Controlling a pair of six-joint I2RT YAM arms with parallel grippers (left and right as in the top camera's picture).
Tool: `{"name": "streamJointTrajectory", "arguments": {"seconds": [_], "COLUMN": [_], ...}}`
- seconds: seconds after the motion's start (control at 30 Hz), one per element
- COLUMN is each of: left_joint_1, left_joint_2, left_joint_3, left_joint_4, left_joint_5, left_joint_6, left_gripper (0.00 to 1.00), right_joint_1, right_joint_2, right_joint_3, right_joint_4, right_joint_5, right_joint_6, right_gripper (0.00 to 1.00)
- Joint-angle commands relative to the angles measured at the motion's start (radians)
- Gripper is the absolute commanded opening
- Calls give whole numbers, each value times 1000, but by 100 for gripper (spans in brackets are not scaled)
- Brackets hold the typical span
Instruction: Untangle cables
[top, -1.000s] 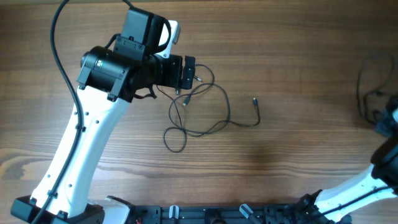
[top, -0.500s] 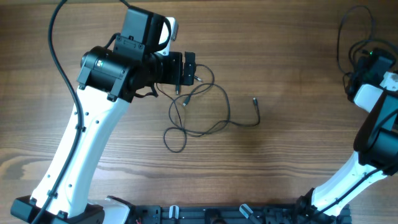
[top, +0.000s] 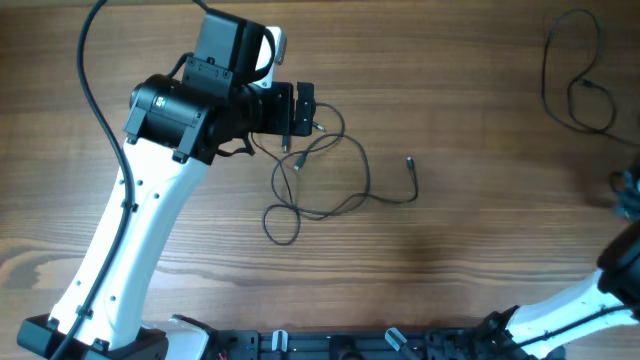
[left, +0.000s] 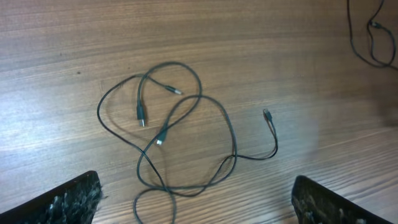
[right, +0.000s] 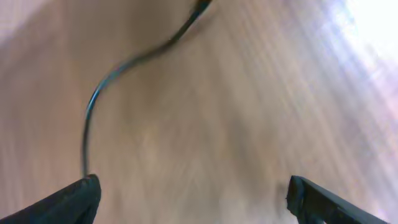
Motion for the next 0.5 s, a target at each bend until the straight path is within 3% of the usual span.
{"name": "streamJointTrajectory", "arguments": {"seconds": [0.0,0.13,0.27,0.47], "left_joint_1": [-3,-3,-3,-3], "left_joint_2": [5,5,5,5], "left_joint_3": [-7,-7,-7,-7], "left_joint_4": [-28,-42,-57,-34], "left_joint_5": [5,5,5,5], "left_joint_6": [-6,-6,-6,-6], "left_gripper": [100,100,100,100], "right_joint_1": [-92,-140,-141,-141], "right_joint_2": [-13,-13,-5,98], "right_joint_3": [5,5,5,5], "right_joint_4": [-21,184,215,268], "right_joint_5": [-70,-97,49,68], "right_joint_6": [98,-47,-57,-88], "right_gripper": [99,100,99,87]}}
